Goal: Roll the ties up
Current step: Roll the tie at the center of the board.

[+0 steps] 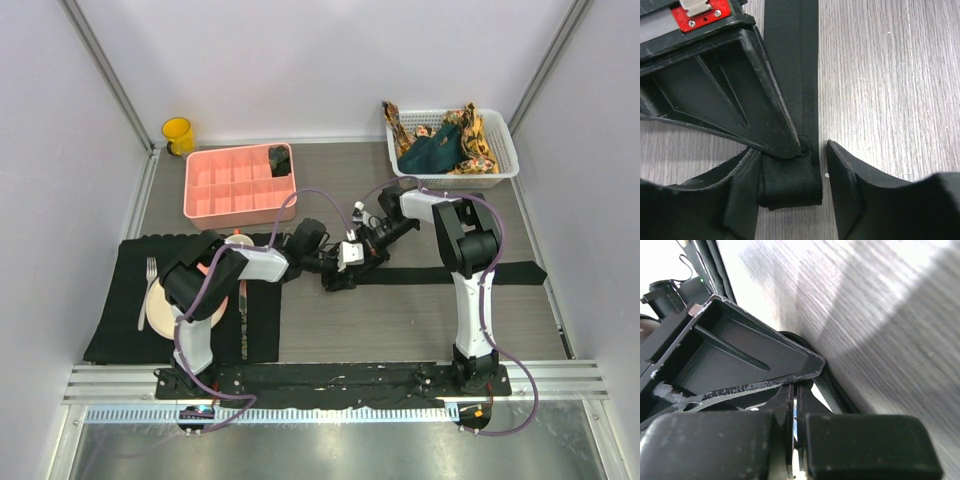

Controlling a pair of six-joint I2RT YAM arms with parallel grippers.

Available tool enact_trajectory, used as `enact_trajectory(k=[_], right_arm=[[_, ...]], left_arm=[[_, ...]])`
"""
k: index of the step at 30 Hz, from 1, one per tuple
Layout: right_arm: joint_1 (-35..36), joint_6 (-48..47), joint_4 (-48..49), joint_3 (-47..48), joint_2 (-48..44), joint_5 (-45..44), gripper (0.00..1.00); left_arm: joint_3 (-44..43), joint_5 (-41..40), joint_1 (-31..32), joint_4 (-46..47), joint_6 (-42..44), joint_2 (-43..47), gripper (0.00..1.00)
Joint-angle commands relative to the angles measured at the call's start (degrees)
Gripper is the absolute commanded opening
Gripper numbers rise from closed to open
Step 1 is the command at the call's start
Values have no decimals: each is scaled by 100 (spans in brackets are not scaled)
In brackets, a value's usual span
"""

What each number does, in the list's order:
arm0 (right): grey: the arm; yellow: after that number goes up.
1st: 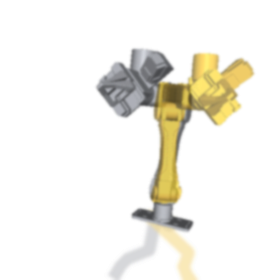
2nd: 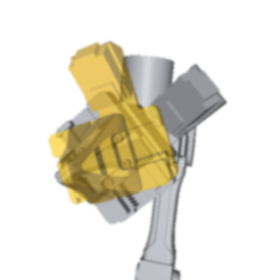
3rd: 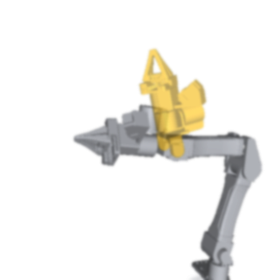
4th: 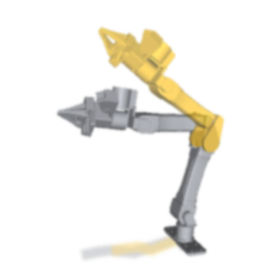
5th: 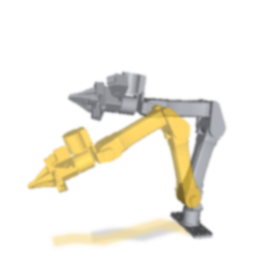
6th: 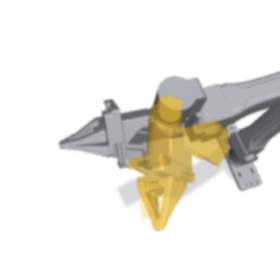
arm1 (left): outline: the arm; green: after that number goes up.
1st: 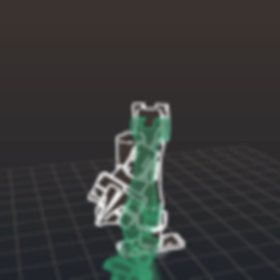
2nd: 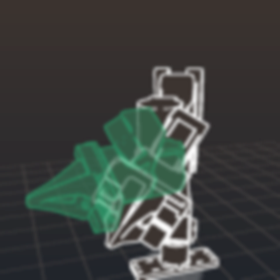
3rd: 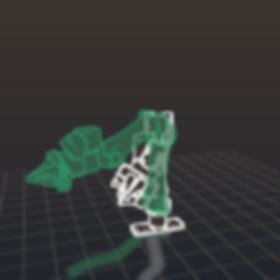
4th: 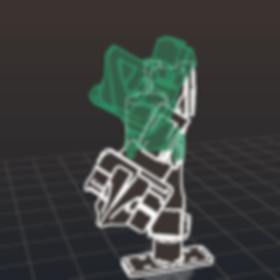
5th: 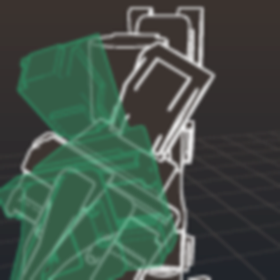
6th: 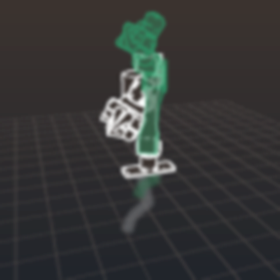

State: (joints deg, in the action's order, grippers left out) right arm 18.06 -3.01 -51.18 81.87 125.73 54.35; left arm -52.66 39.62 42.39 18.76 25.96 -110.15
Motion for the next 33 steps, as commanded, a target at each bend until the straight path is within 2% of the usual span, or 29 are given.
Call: enact_trajectory(k=[1,2,8,11,13,14,16,20,22,25,26,29,33], right_arm=[[39,-95,178,154,-242,181,1],[48,-112,170,163,-260,199,1],[48,-95,152,225,-286,296,1],[39,-77,152,251,-225,156,1],[-5,-51,204,225,-137,-159,1],[-31,1,327,190,-41,-248,1],[-101,10,372,102,82,-537,1],[-163,19,468,-205,390,-899,1],[-163,37,521,-302,470,-1022,1],[-172,72,556,-417,487,-1163,1],[-172,81,556,-417,505,-1207,1],[-207,107,548,-382,558,-1269,1],[-224,116,530,-329,567,-1278,1]], left_arm=[[195,-376,59,-1244,313,-420,48],[195,-384,67,-1261,331,-411,42],[178,-367,67,-1367,402,-446,27],[160,-341,67,-1419,489,-446,24],[151,-349,67,-1481,542,-429,26],[160,-349,67,-1498,551,-420,35],[186,-297,67,-1507,560,-376,46],[309,-139,-20,-1167,341,-244,62],[406,19,-169,-815,-114,-139,71],[660,283,-388,19,-581,10,75],[905,301,-416,657,-861,63,75],[1250,240,-486,1636,-1197,99,75],[1285,257,-495,2078,-1391,11,68]])
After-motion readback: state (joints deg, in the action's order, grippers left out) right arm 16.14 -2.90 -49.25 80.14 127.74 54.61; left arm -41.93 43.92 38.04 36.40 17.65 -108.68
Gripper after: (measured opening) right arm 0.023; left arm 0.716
